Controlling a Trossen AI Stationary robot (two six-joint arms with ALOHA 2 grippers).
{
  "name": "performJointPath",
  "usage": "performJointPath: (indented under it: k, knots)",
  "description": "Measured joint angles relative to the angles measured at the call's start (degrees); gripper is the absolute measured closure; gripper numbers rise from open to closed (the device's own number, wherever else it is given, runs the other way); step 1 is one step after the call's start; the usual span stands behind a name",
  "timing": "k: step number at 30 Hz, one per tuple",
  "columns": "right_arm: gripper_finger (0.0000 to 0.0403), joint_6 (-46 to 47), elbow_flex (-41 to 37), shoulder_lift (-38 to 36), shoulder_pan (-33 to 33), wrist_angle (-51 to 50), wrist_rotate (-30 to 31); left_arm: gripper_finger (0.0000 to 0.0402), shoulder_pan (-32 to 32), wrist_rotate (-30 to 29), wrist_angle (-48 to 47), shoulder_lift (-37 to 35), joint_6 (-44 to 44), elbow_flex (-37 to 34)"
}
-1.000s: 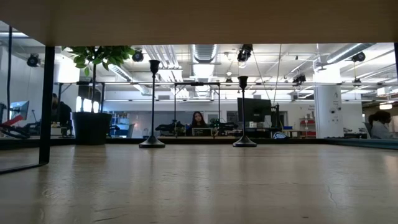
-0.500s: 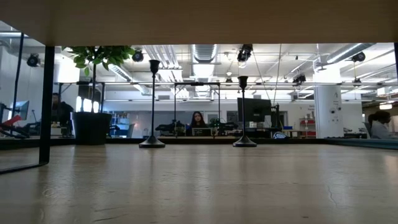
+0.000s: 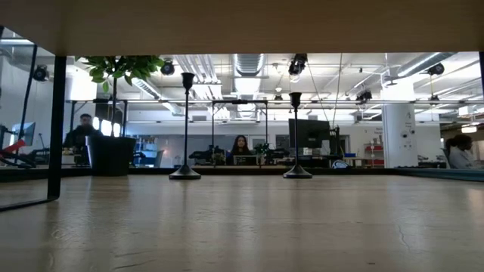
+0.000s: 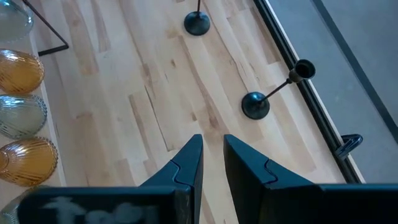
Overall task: Pick & Place candle stick holders
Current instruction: Put the green glass candle holder on the shelf
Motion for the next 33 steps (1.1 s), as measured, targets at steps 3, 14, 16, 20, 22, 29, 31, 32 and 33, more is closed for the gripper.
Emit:
performJointPath:
  k: [3, 14, 16, 20, 22, 29, 31, 32, 33]
  knots:
    - [0.0346, -0.46, 0.00, 0.00, 0.00, 0.02, 0.06, 0.0370, 0.00, 1.26, 0.87, 0.66, 0.45, 0.00]
    - [0.0346, -1.09, 0.00, 0.00, 0.00, 0.06, 0.06, 0.0370, 0.02, 1.58, 1.91, 2.65, 0.62, -0.02]
    - [0.0346, -1.10, 0.00, 0.00, -0.02, 0.05, 0.04, 0.0370, 0.00, 1.64, 1.90, 2.83, 0.68, -0.02]
    - [0.0346, -1.11, 0.00, 0.00, -0.01, -0.02, 0.01, 0.0370, 0.00, 1.67, 1.91, 2.83, 0.51, -0.02]
    - [0.0346, -1.29, 0.00, 0.00, -0.02, -0.04, -0.01, 0.0370, 0.00, 1.76, 1.94, 2.85, 0.19, -0.02]
    - [0.0346, -1.52, 0.00, -0.02, -0.02, -0.09, -0.03, 0.0315, -0.04, 3.36, 1.94, 3.03, -1.15, -0.11]
    - [0.0346, -1.52, 0.00, -0.02, -0.01, -0.14, -0.03, 0.0299, -0.04, 4.22, 1.91, 3.03, -1.19, -0.11]
    - [0.0346, -1.52, 0.00, -0.02, 0.00, -0.15, -0.03, 0.0293, -0.04, 4.51, 1.91, 3.03, -1.19, -0.11]
    - [0.0346, -1.52, 0.00, -0.04, -0.02, -0.19, -0.03, 0.0290, -0.05, 4.64, 1.91, 3.03, -1.35, -0.11]
